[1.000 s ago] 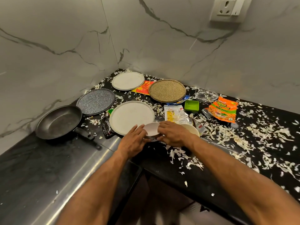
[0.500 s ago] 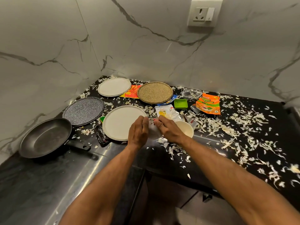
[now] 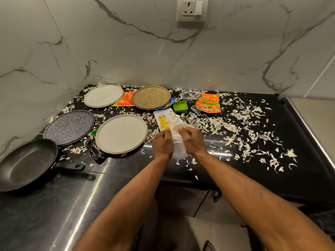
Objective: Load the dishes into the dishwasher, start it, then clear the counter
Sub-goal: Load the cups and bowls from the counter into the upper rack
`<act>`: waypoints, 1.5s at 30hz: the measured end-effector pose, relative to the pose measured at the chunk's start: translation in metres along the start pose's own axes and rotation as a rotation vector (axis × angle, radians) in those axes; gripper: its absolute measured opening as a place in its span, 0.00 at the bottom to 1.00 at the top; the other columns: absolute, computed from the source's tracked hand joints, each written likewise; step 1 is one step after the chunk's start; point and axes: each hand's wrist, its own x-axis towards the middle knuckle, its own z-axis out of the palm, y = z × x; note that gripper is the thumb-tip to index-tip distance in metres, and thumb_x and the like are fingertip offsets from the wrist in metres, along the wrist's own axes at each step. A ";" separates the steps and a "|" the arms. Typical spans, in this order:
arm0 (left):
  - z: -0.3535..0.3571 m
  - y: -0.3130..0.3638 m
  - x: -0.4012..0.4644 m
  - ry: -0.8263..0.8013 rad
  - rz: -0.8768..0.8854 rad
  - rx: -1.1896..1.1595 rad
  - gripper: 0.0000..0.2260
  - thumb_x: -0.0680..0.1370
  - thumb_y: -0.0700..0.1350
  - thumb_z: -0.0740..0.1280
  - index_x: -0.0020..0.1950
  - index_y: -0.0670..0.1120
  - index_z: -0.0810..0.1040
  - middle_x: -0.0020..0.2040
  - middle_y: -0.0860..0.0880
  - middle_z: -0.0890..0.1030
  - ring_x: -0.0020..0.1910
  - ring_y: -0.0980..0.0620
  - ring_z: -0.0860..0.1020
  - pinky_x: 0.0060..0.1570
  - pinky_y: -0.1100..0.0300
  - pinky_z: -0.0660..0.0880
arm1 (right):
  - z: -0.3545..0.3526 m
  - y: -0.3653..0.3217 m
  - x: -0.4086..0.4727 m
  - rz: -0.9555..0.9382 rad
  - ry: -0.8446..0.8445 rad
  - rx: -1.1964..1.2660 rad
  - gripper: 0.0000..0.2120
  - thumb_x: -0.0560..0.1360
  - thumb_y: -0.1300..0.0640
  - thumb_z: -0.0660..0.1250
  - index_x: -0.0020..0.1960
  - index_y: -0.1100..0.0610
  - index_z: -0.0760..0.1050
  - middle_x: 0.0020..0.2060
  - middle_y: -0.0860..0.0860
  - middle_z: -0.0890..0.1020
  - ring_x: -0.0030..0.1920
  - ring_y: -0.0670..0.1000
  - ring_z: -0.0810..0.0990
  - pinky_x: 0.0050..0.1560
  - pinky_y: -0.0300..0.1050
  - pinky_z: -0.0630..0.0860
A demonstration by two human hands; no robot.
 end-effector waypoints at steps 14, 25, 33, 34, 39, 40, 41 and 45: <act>0.124 0.035 -0.108 -0.294 0.034 0.117 0.18 0.81 0.49 0.58 0.36 0.43 0.77 0.41 0.40 0.82 0.42 0.42 0.78 0.38 0.55 0.69 | -0.154 0.061 -0.078 0.236 0.275 0.009 0.23 0.81 0.51 0.60 0.28 0.53 0.72 0.27 0.48 0.76 0.32 0.49 0.74 0.36 0.46 0.67; 0.235 0.056 -0.248 -0.582 0.129 0.183 0.17 0.81 0.50 0.57 0.41 0.43 0.79 0.46 0.40 0.83 0.46 0.42 0.79 0.48 0.52 0.75 | -0.290 0.130 -0.183 0.407 0.548 0.021 0.21 0.80 0.49 0.61 0.37 0.61 0.80 0.35 0.55 0.83 0.39 0.55 0.80 0.44 0.53 0.75; 0.305 0.075 -0.340 -0.826 0.279 0.277 0.18 0.81 0.51 0.57 0.44 0.42 0.81 0.46 0.41 0.82 0.46 0.41 0.79 0.46 0.54 0.74 | -0.371 0.171 -0.257 0.519 0.786 0.092 0.17 0.81 0.52 0.61 0.40 0.59 0.82 0.37 0.55 0.81 0.41 0.55 0.78 0.41 0.44 0.69; 0.315 0.077 -0.352 -0.857 0.296 0.291 0.18 0.81 0.52 0.57 0.45 0.42 0.81 0.46 0.41 0.82 0.46 0.41 0.79 0.46 0.54 0.73 | -0.381 0.178 -0.265 0.533 0.818 0.100 0.18 0.81 0.52 0.61 0.37 0.57 0.80 0.35 0.54 0.81 0.40 0.54 0.78 0.41 0.45 0.70; 0.368 0.078 -0.403 -1.021 0.375 0.346 0.19 0.81 0.52 0.55 0.49 0.42 0.82 0.48 0.41 0.83 0.47 0.41 0.79 0.49 0.52 0.76 | -0.429 0.213 -0.303 0.585 0.992 0.122 0.24 0.80 0.51 0.62 0.26 0.53 0.70 0.24 0.47 0.73 0.29 0.49 0.71 0.34 0.44 0.66; 0.377 0.079 -0.410 -1.036 0.400 0.341 0.19 0.82 0.52 0.55 0.49 0.43 0.82 0.49 0.41 0.83 0.48 0.41 0.79 0.50 0.50 0.76 | -0.435 0.218 -0.307 0.601 1.011 0.124 0.24 0.80 0.51 0.62 0.26 0.54 0.69 0.23 0.48 0.73 0.28 0.49 0.70 0.33 0.45 0.66; 0.389 0.081 -0.418 -1.059 0.421 0.341 0.19 0.82 0.52 0.55 0.49 0.42 0.83 0.49 0.41 0.83 0.48 0.41 0.79 0.50 0.50 0.76 | -0.444 0.223 -0.311 0.611 1.034 0.126 0.23 0.80 0.49 0.62 0.27 0.55 0.70 0.24 0.49 0.73 0.28 0.49 0.70 0.33 0.48 0.66; 0.432 0.082 -0.441 -1.152 0.455 0.347 0.19 0.82 0.51 0.56 0.48 0.42 0.83 0.48 0.40 0.83 0.46 0.42 0.79 0.46 0.53 0.75 | -0.475 0.249 -0.320 0.643 1.110 0.131 0.25 0.79 0.47 0.61 0.33 0.65 0.75 0.27 0.56 0.76 0.30 0.51 0.73 0.33 0.52 0.69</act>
